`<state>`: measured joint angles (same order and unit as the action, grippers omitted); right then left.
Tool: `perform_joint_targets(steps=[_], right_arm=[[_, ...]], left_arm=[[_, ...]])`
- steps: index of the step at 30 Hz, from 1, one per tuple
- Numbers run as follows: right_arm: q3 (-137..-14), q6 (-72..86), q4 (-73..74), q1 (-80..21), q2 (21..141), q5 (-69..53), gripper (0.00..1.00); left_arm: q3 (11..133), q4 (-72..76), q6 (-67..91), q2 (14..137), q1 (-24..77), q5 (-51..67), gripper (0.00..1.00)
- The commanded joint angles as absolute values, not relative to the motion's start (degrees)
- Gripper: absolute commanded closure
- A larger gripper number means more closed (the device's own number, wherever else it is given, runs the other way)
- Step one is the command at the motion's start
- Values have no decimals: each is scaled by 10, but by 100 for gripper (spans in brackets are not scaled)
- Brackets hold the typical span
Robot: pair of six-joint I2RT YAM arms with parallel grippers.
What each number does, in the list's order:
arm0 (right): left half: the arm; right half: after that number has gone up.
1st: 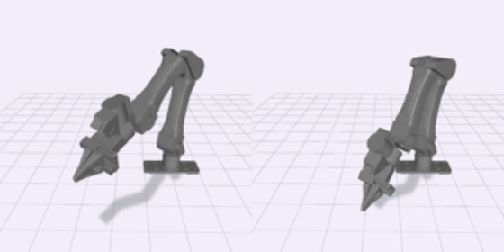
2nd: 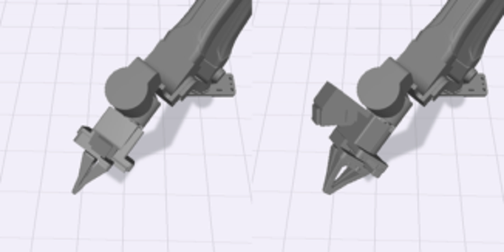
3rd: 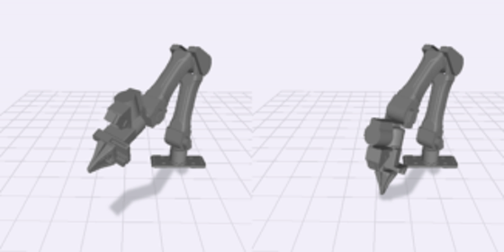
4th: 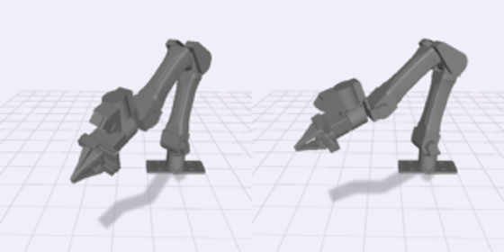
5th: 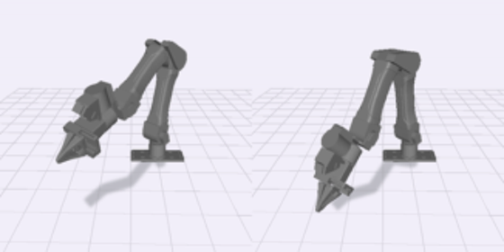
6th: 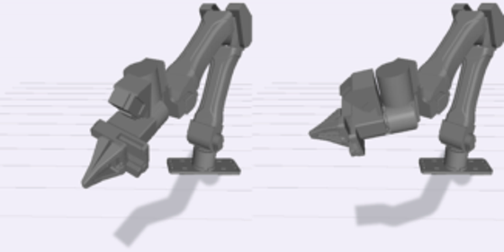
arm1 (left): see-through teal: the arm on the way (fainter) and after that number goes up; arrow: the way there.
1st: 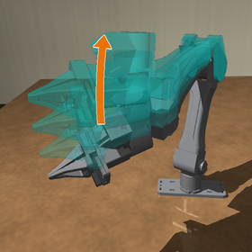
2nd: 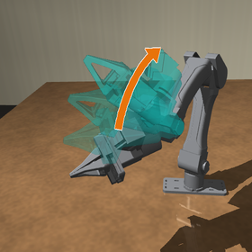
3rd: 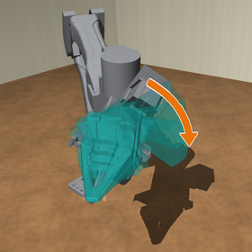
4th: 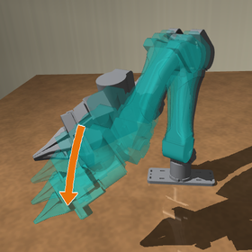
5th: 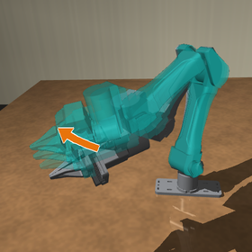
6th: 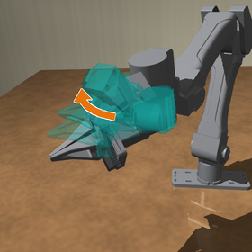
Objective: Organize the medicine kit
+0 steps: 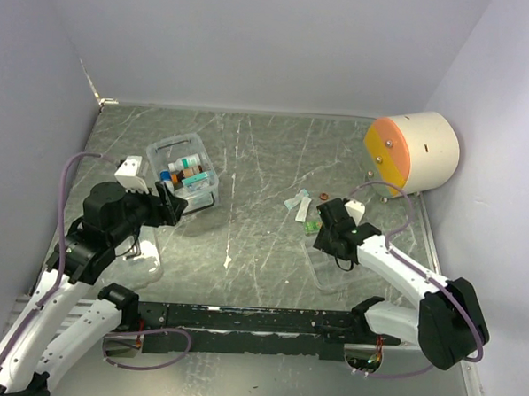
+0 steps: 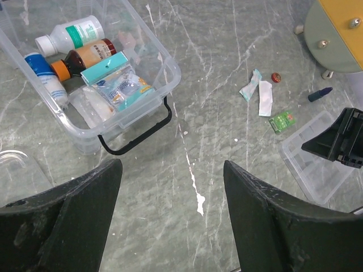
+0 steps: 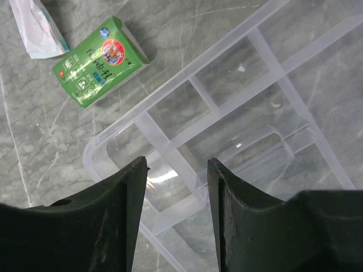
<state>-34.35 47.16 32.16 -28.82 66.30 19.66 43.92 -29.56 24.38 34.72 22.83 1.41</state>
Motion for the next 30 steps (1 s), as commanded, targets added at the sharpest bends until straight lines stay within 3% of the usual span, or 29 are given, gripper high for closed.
perform_joint_targets(steps=[1, 13, 21, 30], right_arm=[[-328, 450, 296, -285, 682, 155, 55], [-309, 535, 245, -316, 690, 91, 70], [-347, 678, 231, -425, 725, 143, 70], [-453, 755, 184, -503, 860, 162, 67]], left_arm=[[436, -295, 241, 350, 232, 29, 18], [437, -295, 242, 367, 232, 25, 19], [437, -294, 241, 376, 232, 27, 19], [438, -296, 240, 384, 232, 25, 19]])
